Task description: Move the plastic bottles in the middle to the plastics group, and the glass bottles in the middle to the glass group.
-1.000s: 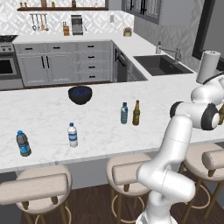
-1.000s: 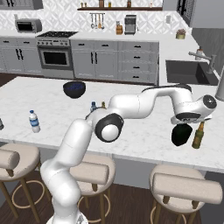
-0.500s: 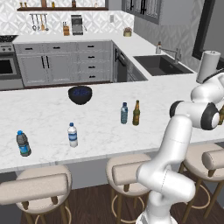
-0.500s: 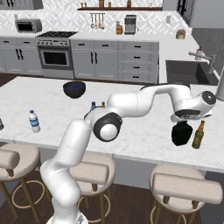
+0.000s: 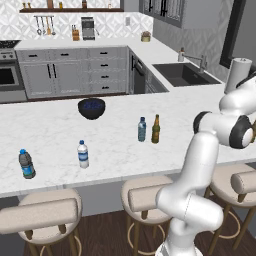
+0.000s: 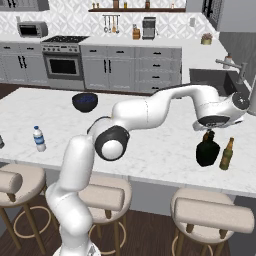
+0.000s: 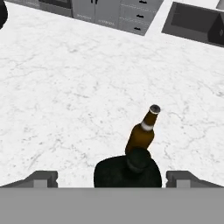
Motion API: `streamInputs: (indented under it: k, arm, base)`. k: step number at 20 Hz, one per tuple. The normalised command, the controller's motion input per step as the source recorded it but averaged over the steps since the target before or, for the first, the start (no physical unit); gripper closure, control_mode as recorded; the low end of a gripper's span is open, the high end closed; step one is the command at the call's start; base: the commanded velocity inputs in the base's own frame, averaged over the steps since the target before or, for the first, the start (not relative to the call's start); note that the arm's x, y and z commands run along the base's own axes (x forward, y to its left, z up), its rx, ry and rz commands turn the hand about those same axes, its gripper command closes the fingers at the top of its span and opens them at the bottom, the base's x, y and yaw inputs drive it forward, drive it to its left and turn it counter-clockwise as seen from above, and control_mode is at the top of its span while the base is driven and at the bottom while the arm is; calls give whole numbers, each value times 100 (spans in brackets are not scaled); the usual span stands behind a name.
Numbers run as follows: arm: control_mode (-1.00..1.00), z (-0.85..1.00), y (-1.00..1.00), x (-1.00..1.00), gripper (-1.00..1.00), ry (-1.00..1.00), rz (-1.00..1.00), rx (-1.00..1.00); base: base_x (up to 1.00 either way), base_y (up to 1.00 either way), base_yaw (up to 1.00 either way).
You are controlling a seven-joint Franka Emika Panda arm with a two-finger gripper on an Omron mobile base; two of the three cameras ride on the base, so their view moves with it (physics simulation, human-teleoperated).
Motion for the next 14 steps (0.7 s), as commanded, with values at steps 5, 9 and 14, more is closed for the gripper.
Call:
streamInputs:
  k: [5, 9, 14]
  arm:
    - [-100, 39, 76, -44, -100, -9, 0, -8]
    - [-100, 18, 73, -42, -100, -4, -1, -3]
    - [-100, 21, 66, -46, -100, -6, 0, 0]
  base:
    - [0, 0, 0]
    - [0, 0, 0]
    - [0, 0, 0]
